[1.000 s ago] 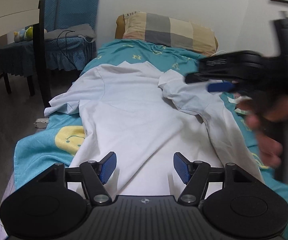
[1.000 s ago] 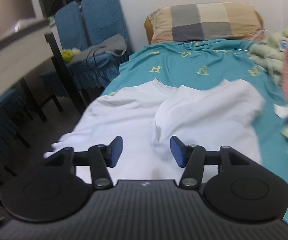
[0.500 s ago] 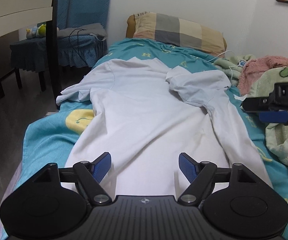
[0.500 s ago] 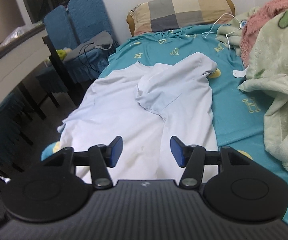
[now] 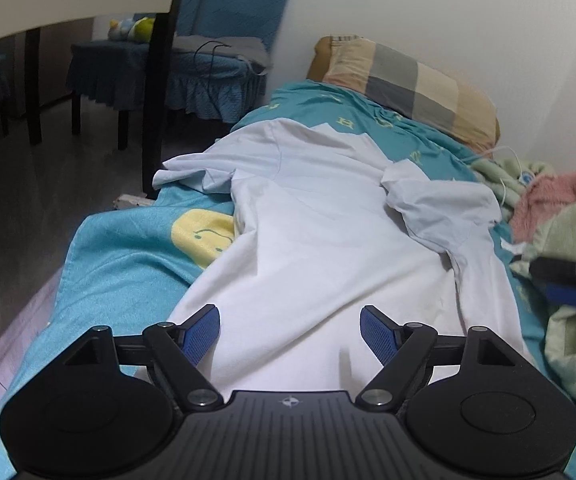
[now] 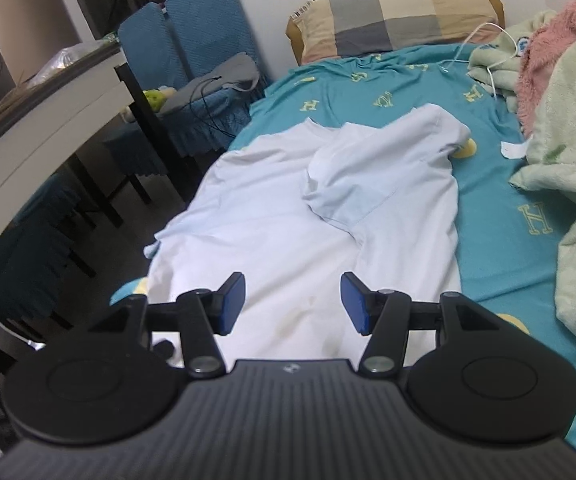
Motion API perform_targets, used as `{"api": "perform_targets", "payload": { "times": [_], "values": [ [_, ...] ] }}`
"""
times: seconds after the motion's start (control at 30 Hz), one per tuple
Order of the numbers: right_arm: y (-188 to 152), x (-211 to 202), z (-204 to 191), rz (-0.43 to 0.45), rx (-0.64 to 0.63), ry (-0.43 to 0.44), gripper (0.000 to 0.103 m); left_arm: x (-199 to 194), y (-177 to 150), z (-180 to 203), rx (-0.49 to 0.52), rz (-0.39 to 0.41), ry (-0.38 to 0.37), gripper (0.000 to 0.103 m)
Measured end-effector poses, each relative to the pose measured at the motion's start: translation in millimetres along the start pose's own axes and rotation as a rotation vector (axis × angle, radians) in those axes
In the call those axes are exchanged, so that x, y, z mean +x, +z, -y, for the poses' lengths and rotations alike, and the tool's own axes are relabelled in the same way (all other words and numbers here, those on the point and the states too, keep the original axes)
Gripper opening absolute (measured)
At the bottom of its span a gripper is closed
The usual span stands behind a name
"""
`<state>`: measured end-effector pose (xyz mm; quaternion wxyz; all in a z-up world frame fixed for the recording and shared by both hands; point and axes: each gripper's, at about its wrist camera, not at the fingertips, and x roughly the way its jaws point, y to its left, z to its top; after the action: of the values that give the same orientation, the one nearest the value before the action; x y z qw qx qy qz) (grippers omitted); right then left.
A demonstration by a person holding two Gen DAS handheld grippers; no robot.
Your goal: Fold clothes
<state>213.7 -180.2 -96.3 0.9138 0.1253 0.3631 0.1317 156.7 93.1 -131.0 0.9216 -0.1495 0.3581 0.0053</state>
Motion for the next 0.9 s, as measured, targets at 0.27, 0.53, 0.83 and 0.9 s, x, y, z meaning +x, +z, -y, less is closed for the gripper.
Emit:
{"api": "perform_targets", "payload": {
  "times": [0.27, 0.53, 0.83, 0.9],
  "values": [
    [0.6, 0.0, 18.7, 0.008, 0.103, -0.012, 0.056, 32.9, 48.0, -50.4, -0.357, -0.038, -0.033, 0.085],
    [4.0, 2.9, 33.1, 0.022, 0.197, 0.031, 0.073, 117.7, 94.0, -111.2, -0.652, -0.084, -0.048, 0.086],
    [8.4, 27.9, 39.4, -0.027, 0.247, 0.053, 0.073, 163.4, 124.6, -127.0, -0.678, -0.037, -0.106, 0.087],
    [8.0, 31.5, 42.2, -0.035, 0.263, 0.058, 0.072, 175.2, 128.2, -126.0, -0.647, -0.027, -0.107, 0.087]
  ]
}}
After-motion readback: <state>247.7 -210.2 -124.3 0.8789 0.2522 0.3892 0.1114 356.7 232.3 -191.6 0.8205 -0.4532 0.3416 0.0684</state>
